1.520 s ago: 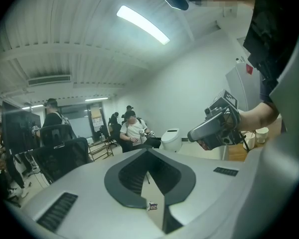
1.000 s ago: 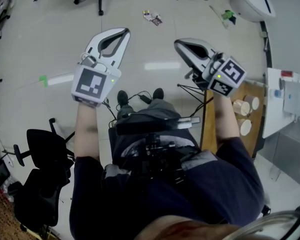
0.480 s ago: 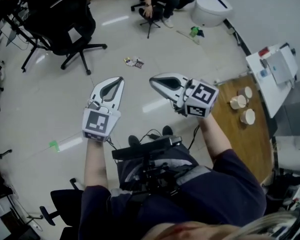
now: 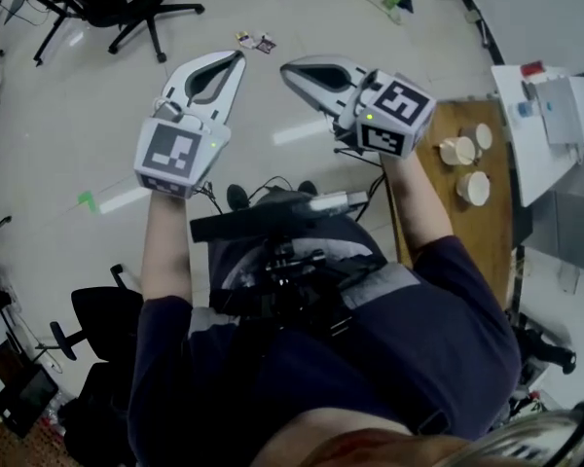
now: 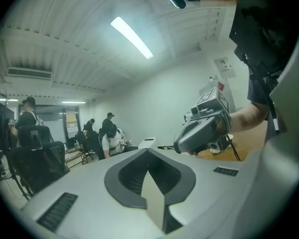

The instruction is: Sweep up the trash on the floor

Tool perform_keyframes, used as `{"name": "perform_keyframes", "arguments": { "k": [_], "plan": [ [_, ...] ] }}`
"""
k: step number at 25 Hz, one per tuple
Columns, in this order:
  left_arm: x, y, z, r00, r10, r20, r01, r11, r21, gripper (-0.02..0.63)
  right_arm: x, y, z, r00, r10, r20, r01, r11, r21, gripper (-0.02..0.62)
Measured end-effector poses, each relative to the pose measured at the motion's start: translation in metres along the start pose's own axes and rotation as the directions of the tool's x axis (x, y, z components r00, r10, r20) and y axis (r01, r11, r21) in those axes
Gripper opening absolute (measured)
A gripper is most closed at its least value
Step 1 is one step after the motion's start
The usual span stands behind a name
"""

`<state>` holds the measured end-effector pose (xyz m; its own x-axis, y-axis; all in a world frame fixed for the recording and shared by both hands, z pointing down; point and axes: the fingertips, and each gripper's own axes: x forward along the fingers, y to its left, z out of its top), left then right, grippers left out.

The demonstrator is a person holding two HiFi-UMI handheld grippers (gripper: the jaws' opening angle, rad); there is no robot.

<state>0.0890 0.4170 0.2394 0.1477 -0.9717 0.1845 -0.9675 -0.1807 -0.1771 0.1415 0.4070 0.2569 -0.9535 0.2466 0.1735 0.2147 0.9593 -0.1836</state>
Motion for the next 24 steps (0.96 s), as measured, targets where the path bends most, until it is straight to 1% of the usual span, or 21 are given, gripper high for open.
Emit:
{"name": "perform_keyframes", "arguments": {
  "k": [2,4,9,13,16,20,24],
  "plan": [
    [0.007,-0.019,-0.003,1.000,0.005,-0.018,-0.005,1.000,-0.018,0.005,-0.014,-0.004,-0.008,1.000,0.005,-0.004,-0.004,1.000,0.016,0.007],
    [0.011,-0.032,-0.005,0.999,0.013,-0.034,-0.014,1.000,-0.019,0.005,-0.024,-0.007,-0.008,1.000,0.020,0.011,-0.020,0.999,0.033,0.006],
    [0.013,-0.047,-0.006,0.997,0.056,-0.056,-0.057,0.998,-0.019,0.005,-0.040,-0.008,-0.009,0.997,0.068,0.040,-0.070,0.996,0.050,0.006],
    [0.012,-0.049,-0.001,0.995,0.084,-0.058,-0.085,0.996,-0.017,0.005,-0.047,-0.014,-0.010,0.992,0.092,0.087,-0.100,0.990,0.100,0.006],
    [0.013,-0.048,-0.002,0.992,0.101,-0.073,-0.102,0.995,-0.014,0.005,-0.047,-0.017,-0.012,0.990,0.106,0.091,-0.116,0.987,0.107,0.006],
    [0.021,-0.045,-0.004,0.990,0.100,-0.097,-0.100,0.995,0.008,0.005,-0.048,-0.026,-0.010,0.986,0.120,0.112,-0.134,0.983,0.126,0.006],
    [0.018,-0.039,-0.005,0.987,0.112,-0.115,-0.112,0.994,0.011,0.005,-0.043,-0.027,-0.011,0.984,0.132,0.122,-0.149,0.979,0.141,0.008]
  ]
}}
